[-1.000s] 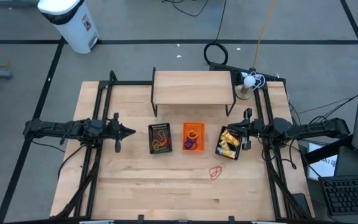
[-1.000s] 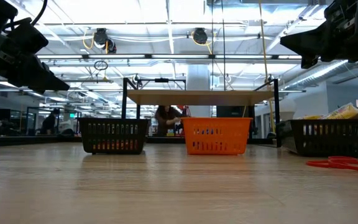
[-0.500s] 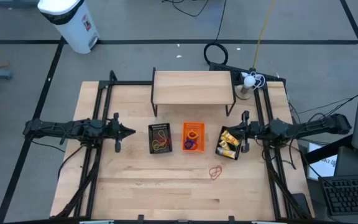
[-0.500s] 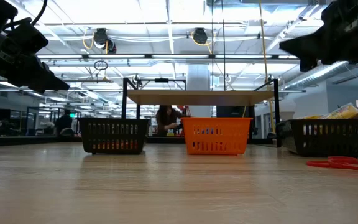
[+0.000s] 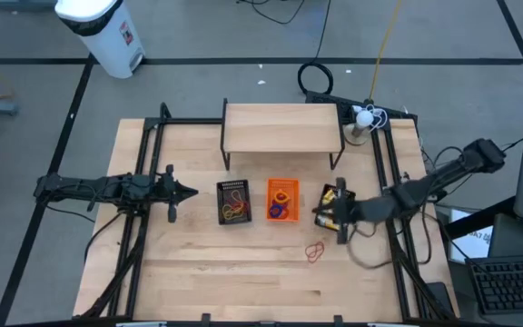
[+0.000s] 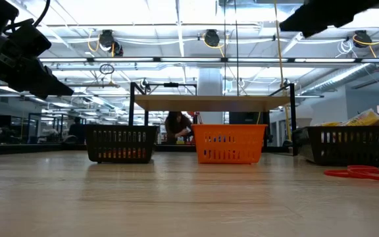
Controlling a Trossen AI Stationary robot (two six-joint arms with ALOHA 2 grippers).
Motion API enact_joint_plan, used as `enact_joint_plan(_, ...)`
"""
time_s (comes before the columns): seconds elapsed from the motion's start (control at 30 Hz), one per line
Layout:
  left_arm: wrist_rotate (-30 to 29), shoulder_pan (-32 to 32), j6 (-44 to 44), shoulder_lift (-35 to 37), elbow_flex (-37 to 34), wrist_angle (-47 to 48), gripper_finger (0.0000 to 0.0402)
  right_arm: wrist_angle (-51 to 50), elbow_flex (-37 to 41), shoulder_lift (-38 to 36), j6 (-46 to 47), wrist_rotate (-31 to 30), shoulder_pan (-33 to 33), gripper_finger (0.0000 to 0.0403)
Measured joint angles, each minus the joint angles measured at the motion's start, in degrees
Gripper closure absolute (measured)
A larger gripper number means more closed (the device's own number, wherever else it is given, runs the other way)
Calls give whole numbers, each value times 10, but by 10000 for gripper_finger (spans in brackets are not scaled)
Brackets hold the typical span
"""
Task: Pick & Place Office Desk Supplies
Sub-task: Put the red rubber band into the left black bin
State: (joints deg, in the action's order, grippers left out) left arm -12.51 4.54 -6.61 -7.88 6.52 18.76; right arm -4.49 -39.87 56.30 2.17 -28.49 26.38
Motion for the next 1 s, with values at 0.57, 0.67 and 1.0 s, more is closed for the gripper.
enact_joint_plan(0.57, 0, 0, -4, 0, 0, 0, 385, -163, -178, 255, 92, -43, 17, 403)
enact_joint_plan(0.67, 0, 0, -12, 0, 0, 0, 385, -195, -198, 266, 97, -35, 18, 403)
enact_joint_plan(1.0, -21, 0, -16, 0, 0, -21, 385, -255, -227, 268, 117, 14, 18, 403)
